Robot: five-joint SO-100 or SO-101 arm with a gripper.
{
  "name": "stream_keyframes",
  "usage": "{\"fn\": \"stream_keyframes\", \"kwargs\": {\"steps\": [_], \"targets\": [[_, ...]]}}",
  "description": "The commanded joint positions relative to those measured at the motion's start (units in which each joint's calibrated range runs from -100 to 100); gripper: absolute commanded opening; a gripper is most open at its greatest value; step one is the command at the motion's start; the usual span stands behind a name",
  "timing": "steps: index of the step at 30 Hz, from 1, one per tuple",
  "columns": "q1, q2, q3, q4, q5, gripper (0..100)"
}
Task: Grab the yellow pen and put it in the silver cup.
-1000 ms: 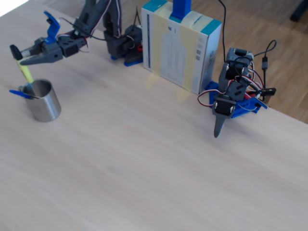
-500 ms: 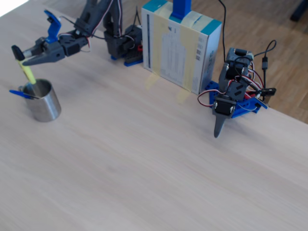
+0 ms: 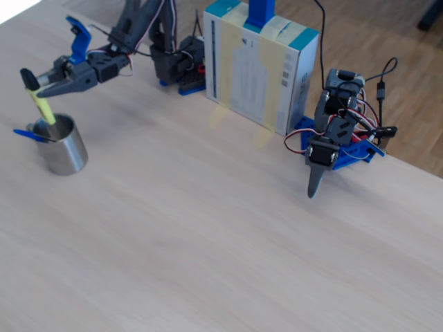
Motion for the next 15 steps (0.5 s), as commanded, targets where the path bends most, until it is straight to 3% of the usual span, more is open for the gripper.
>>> {"fn": "stream_keyframes", "kwargs": {"steps": [1,15], "targets": [[-0.1,-1.8,-3.8,-0.3,0.0,14],[-1.2,5.7,-7.8,-0.8,0.0,14]]}}
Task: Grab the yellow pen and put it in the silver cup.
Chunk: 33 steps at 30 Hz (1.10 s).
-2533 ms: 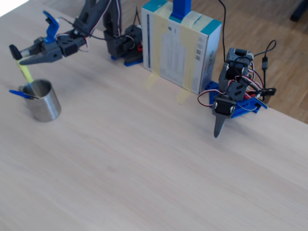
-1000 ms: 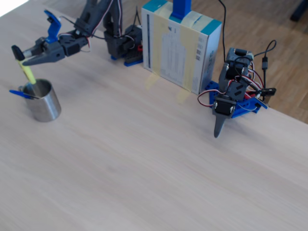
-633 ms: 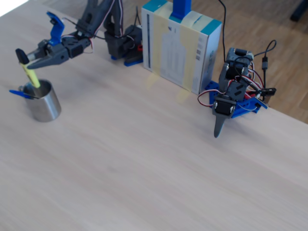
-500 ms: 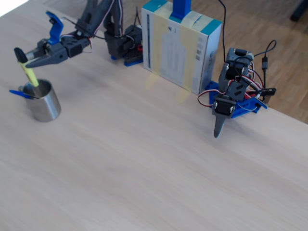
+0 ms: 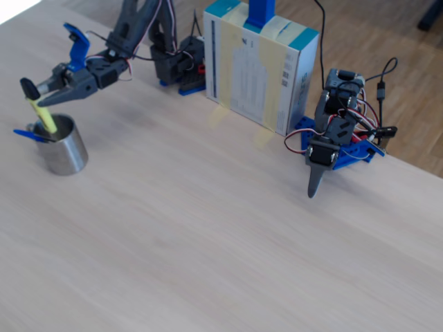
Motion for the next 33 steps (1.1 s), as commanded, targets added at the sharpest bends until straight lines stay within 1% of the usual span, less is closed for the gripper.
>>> {"fn": "stream_keyframes", "kwargs": {"steps": [1,33], "targets": [[-0.1,0.6,-3.3,-0.8,0.0,14],[0.3,10.4,-3.2,-0.9,0.4,14]]}}
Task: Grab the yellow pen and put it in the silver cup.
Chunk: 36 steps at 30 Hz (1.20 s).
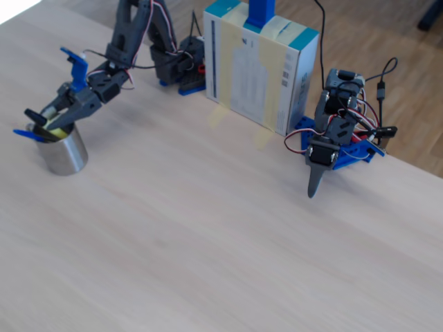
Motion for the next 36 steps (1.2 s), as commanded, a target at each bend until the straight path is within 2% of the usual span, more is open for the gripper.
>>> {"fn": "stream_keyframes", "kwargs": {"steps": [1,36], "targets": [[0.3,0.1,-2.8,-0.9,0.3,14],[1.0,0.5,-2.2,-0.8,0.4,15]]}}
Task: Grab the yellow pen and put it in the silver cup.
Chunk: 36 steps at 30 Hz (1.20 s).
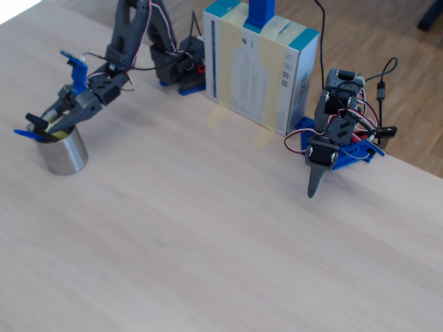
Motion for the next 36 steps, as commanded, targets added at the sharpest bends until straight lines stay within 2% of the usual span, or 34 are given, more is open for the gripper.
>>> {"fn": "stream_keyframes", "kwargs": {"steps": [1,5,11,22,36], "targets": [[0.6,-1.1,-2.3,-0.8,0.0,15],[0.4,-1.1,-2.6,-0.8,0.0,16],[0.1,-1.2,-2.8,-0.8,0.0,29],[0.0,-1.2,-2.9,-0.9,0.0,45],[0.0,-1.2,-3.0,-1.0,0.0,46]]}}
